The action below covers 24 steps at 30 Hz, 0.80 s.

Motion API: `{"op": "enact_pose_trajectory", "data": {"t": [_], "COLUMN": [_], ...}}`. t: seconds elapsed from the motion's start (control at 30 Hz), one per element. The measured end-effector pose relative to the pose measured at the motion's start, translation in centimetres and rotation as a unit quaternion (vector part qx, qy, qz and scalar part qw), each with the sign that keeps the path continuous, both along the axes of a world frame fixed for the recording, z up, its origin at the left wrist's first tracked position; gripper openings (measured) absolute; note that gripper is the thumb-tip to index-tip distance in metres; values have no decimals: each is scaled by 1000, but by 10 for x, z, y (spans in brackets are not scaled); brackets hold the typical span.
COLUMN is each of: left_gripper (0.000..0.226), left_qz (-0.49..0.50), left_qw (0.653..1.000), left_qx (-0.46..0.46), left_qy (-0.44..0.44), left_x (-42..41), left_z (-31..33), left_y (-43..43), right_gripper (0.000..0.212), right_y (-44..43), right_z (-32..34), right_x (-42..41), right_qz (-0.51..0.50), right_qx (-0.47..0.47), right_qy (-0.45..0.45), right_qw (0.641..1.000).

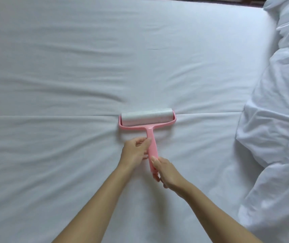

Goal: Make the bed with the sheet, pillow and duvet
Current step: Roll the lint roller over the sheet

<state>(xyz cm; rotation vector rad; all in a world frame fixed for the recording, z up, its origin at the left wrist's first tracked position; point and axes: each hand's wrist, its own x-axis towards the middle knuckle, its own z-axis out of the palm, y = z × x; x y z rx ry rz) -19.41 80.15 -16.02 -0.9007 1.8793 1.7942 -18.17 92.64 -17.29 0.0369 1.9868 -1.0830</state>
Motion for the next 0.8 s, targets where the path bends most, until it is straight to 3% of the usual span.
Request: {"op": "enact_pose_trajectory", "data": {"t": [0.2, 0.33, 0.43, 0.67, 0.8], "left_gripper": [18, 15, 5, 18, 14], "left_qz": [-137, -153, -147, -116, -109], "left_qw": [988, 984, 983, 980, 981], "left_qx": [-43, -74, -107, -159, -159], "left_qy": [-48, -48, -28, 13, 10], "left_x": [68, 76, 56, -37, -69], "left_z": [-6, -8, -15, -21, -24], "left_y": [21, 27, 23, -1, -8], "right_gripper": [40, 39, 41, 44, 42], "right_y": [30, 32, 21, -17, -32], "right_z": [10, 7, 0, -15, -29], "right_x": [83, 100, 81, -15, -49], "right_qz": [1, -15, -30, -51, -57], "right_qx": [3, 23, 31, 33, 43], "right_qy": [-49, -56, -37, 5, 20], "right_qw": [999, 998, 998, 998, 997]}}
